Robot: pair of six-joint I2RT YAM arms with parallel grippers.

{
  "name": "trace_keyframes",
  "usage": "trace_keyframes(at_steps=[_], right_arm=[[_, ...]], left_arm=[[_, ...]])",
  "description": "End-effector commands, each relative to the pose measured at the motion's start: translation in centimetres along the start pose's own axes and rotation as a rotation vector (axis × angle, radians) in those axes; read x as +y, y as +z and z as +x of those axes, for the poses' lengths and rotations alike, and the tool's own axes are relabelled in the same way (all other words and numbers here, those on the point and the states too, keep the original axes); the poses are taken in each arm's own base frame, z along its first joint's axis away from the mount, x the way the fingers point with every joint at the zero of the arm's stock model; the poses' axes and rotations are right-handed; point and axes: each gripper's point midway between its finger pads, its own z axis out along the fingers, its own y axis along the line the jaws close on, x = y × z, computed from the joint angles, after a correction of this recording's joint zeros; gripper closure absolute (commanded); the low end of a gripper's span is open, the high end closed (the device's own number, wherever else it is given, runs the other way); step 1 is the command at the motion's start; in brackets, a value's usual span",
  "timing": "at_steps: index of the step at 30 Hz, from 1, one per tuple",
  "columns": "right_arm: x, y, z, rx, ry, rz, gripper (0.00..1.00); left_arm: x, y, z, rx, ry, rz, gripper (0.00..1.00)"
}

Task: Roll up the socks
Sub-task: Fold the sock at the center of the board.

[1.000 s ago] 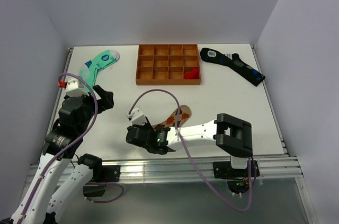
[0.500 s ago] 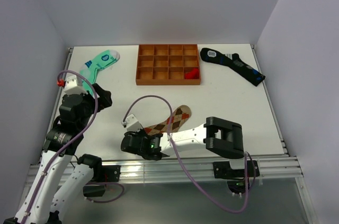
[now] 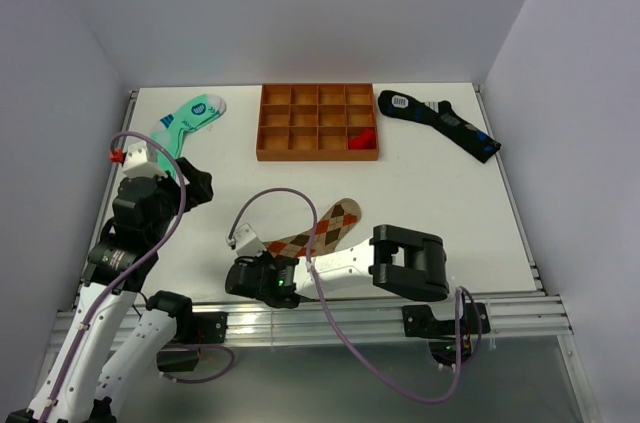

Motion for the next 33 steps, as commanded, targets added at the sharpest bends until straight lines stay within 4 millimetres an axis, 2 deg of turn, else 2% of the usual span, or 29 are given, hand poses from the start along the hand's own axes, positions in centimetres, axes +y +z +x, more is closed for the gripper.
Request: trace_keyframes(at_steps=[1, 9, 14, 16, 22, 23, 26, 33], right_arm=[[0.5, -0.1, -1.1, -0.032, 0.029, 0.014, 0.63], [0.2, 0.3, 0.1, -0.003, 0.024, 0.029, 0.65], [0.2, 0.4, 0.8, 0.013, 0.026, 0.034, 0.78], [0.2, 0.1, 0.5, 0.009, 0.032, 0.033, 0.81], [1.4, -1.6, -2.9, -0.015, 0.047, -0.013, 0.87], [1.7, -2.2, -4.2, -0.031, 0.059, -0.025, 0.87], [2.5, -3.3, -6.2, -0.052, 0.083, -0.070, 0.87], [2.8, -4.3, -9.0, -0.065, 0.182, -0.163, 0.89]], left_arm=[[-0.8, -0.3, -1.3, -0.033, -0.020, 0.030, 0.00], [-0.9, -0.1, -1.1, -0.026, -0.018, 0.033, 0.01], [-0.9, -0.1, -1.1, -0.024, -0.016, 0.033, 0.00], [-0.9, -0.1, -1.0, -0.024, -0.016, 0.033, 0.01], [-0.9, -0.2, -1.1, -0.027, -0.016, 0.035, 0.00], [-0.8, -0.2, -1.0, -0.025, -0.016, 0.032, 0.00], [-0.9, -0.2, -1.2, -0.029, -0.017, 0.034, 0.01], [-0.8, -0.4, -1.4, -0.037, -0.020, 0.030, 0.00]])
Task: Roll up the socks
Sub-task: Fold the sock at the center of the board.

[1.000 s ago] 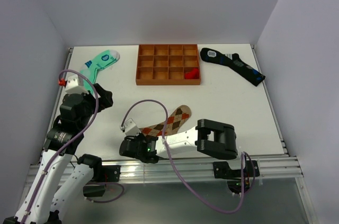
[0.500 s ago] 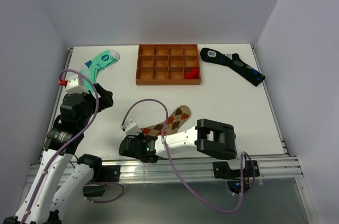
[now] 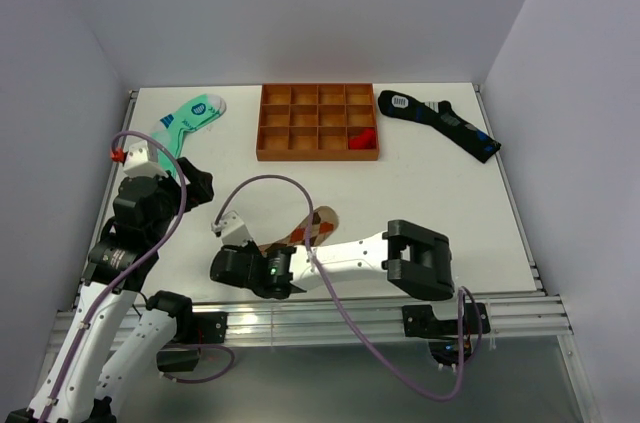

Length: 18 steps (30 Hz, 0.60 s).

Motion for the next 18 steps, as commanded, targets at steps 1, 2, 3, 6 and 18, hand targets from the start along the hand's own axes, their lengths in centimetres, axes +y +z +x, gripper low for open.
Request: trace_keyframes(at_steps=[1, 2, 3, 6, 18], right_arm=[[0.3, -2.6, -4.6, -0.072, 0.124, -0.090, 0.89], [0.0, -2.7, -5.0, -0.076, 0.146, -0.103, 0.89], [-0.3, -2.7, -5.5, -0.071, 0.178, -0.125, 0.90], [-1.5, -3.4, -7.1, -0.098, 0.245, -0.171, 0.90], [-6.1, -4.9, -9.0, -0.135, 0.376, -0.231, 0.92]], left_arm=[[-0.7, -0.5, -1.5, -0.044, -0.021, 0.026, 0.00], [-0.7, -0.4, -1.4, -0.042, -0.020, 0.025, 0.00], [-0.7, -0.5, -1.5, -0.045, -0.021, 0.027, 0.00], [-0.7, -0.5, -1.4, -0.044, -0.022, 0.025, 0.00], [-2.2, -0.2, -0.2, 0.011, -0.082, 0.104, 0.04]])
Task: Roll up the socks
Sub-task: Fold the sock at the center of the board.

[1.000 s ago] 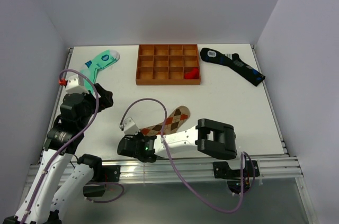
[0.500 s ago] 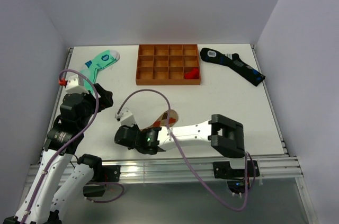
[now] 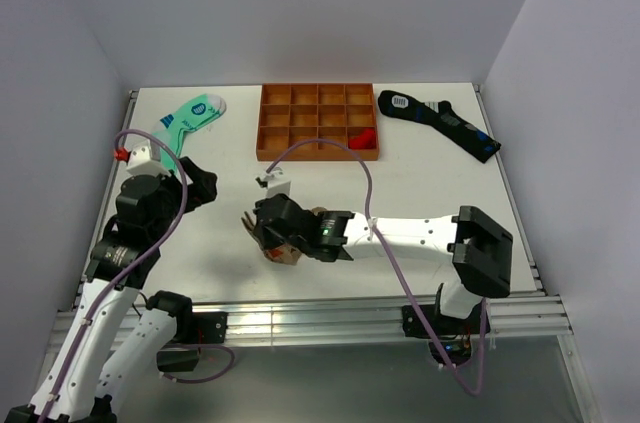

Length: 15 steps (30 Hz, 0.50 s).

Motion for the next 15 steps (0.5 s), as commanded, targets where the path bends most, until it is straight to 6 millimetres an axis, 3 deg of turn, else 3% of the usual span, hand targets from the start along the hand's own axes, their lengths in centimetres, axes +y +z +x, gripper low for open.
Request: trace_keyframes(at_steps=[1, 3, 4, 6, 7, 9, 10, 15], right_arm=[[0.0, -1.0, -2.0, -0.047, 0.081, -0.071, 0.92], [-1.0, -0.7, -2.1, -0.034, 0.116, -0.087, 0.93], [-1.3, -0.7, -2.5, -0.036, 0.131, -0.096, 0.93], [-2.6, -0.4, -2.5, -0.024, 0.162, -0.086, 0.93], [-2.9, -0.2, -2.7, -0.032, 0.175, -0.093, 0.93], [-3.6, 0.0, -3.6, -0.047, 0.223, -0.110, 0.93], [-3.8, 0.2, -3.7, -0.048, 0.232, -0.115, 0.93], [-4.9, 1.0, -4.8, -0.088, 0.311, -0.109, 0.94]], left_arm=[[-1.9, -0.3, 0.4, 0.008, -0.087, 0.108, 0.05], [-2.9, -1.0, 0.5, -0.003, -0.150, 0.171, 0.06], [-2.7, -0.6, 1.8, 0.021, -0.171, 0.178, 0.07], [-3.0, -0.5, 2.5, 0.022, -0.245, 0.205, 0.09], [-2.5, 0.0, 4.4, 0.059, -0.264, 0.201, 0.09], [-2.4, -0.1, 5.1, 0.041, -0.317, 0.220, 0.09], [-1.9, 0.3, 6.4, 0.053, -0.323, 0.217, 0.09], [-2.2, 0.3, 6.9, 0.056, -0.322, 0.245, 0.09]])
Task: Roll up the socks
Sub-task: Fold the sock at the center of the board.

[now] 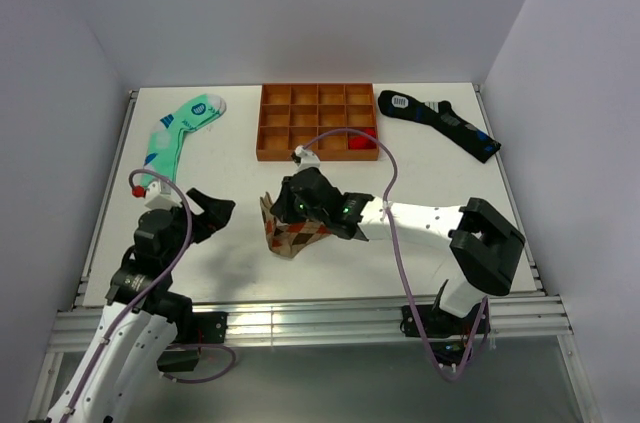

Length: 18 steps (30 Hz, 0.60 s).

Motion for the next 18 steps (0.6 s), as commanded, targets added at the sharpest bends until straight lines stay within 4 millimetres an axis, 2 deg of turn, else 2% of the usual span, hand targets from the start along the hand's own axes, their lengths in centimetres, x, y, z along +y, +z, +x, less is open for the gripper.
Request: trace_keyframes(at_steps=[1, 3, 6, 11, 18], right_arm=[[2.2, -0.5, -2.5, -0.079, 0.094, -0.101, 0.94], [2.2, -0.4, -3.1, -0.097, 0.138, -0.113, 0.95], [2.2, -0.5, -4.1, -0.127, 0.185, -0.119, 0.95], [2.1, -0.3, -6.2, -0.165, 0.242, -0.122, 0.95], [1.1, 0.4, -7.1, -0.181, 0.297, -0.107, 0.96]], left_arm=[[-3.0, 0.0, -1.4, -0.034, -0.030, 0.106, 0.10], [-3.1, 0.2, -1.2, -0.032, -0.026, 0.110, 0.09], [-4.1, 0.2, 0.0, 0.007, -0.015, 0.155, 0.09], [-4.0, 1.1, 2.3, 0.049, -0.024, 0.162, 0.10], [-3.6, 1.9, 6.6, 0.125, -0.037, 0.162, 0.19]])
